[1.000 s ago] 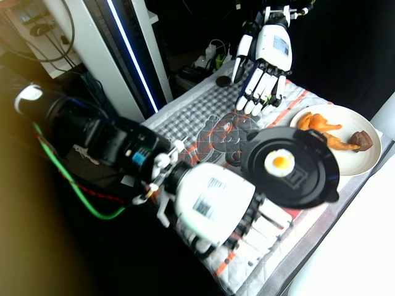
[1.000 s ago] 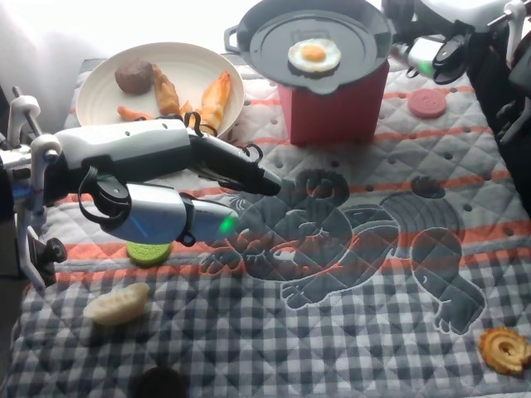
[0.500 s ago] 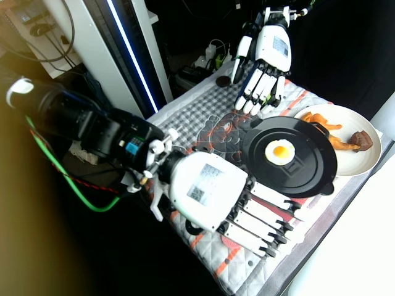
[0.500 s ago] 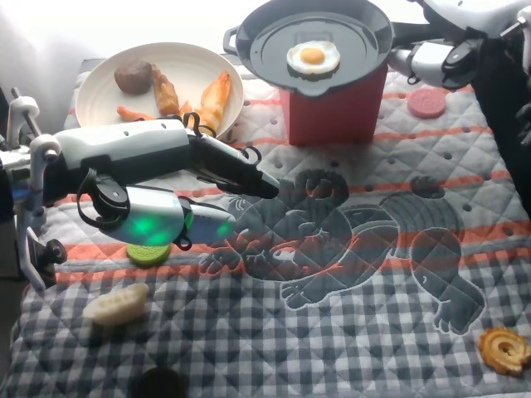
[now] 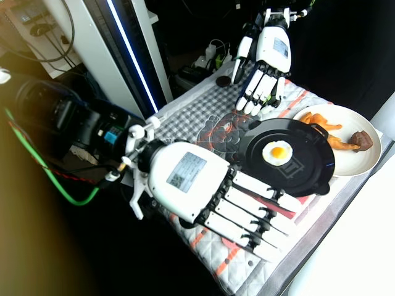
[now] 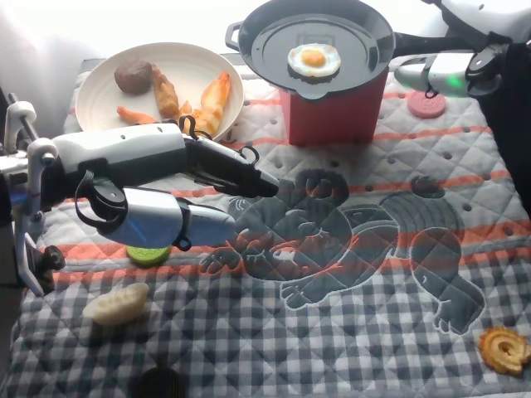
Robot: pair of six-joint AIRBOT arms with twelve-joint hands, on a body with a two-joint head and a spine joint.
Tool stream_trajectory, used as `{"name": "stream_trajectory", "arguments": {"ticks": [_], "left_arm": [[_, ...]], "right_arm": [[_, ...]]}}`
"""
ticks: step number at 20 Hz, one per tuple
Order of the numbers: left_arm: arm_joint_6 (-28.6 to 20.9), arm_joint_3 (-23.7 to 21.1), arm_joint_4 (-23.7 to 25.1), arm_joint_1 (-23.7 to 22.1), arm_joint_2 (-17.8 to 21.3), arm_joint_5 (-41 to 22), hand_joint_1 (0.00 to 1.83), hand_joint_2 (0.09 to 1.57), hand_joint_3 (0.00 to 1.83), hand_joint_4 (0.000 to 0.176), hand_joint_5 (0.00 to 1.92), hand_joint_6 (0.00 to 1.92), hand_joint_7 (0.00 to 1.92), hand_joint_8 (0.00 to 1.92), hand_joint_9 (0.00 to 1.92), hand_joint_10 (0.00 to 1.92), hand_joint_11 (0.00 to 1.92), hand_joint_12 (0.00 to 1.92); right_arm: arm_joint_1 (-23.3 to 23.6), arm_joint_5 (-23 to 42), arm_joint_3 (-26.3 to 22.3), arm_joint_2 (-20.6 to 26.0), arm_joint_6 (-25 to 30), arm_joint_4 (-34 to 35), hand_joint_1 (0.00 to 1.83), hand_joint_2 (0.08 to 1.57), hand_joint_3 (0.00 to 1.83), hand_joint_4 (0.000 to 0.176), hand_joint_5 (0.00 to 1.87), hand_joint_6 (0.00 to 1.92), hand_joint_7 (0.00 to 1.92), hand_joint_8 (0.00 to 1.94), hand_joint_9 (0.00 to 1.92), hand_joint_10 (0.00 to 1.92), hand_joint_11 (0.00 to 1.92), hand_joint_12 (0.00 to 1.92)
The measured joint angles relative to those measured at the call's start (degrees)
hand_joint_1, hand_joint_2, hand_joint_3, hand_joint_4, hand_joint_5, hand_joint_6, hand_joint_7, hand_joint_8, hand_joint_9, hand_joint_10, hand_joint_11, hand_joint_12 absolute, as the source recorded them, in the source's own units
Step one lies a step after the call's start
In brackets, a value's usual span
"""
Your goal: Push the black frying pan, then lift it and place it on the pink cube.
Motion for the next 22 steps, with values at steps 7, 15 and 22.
{"name": "stream_trajectory", "arguments": {"ticks": [7, 15, 22], "left_arm": [[0.04, -1.11, -1.33, 0.98, 2.1, -0.28, 0.51, 1.42, 0.01, 0.037, 0.49, 0.0, 0.49, 0.0, 0.49, 0.01, 0.0, 1.06], [7.19, -5.51, -9.6, 3.65, 8.76, -5.95, 0.69, 1.31, 0.0, 0.0, 0.45, 0.0, 0.48, 0.0, 0.46, 0.01, 0.0, 1.35], [11.39, -5.97, -21.33, 7.63, 12.09, -13.86, 0.35, 1.26, 0.0, 0.0, 0.05, 0.0, 0.06, 0.0, 0.04, 0.0, 0.0, 0.31]], "right_arm": [[-3.23, 2.75, -10.78, 9.75, -0.15, -5.31, 0.68, 1.08, 0.0, 0.107, 0.0, 0.0, 0.0, 0.0, 0.0, 0.0, 0.0, 0.0], [-11.93, 17.27, -25.62, 24.57, 5.01, -16.79, 0.61, 1.11, 0.0, 0.172, 0.0, 0.0, 0.0, 0.0, 0.0, 0.0, 0.0, 0.0], [-25.42, 35.6, -28.17, 28.92, 19.5, -18.25, 0.56, 1.09, 0.0, 0.08, 0.0, 0.0, 0.0, 0.0, 0.0, 0.0, 0.0, 0.0]]}}
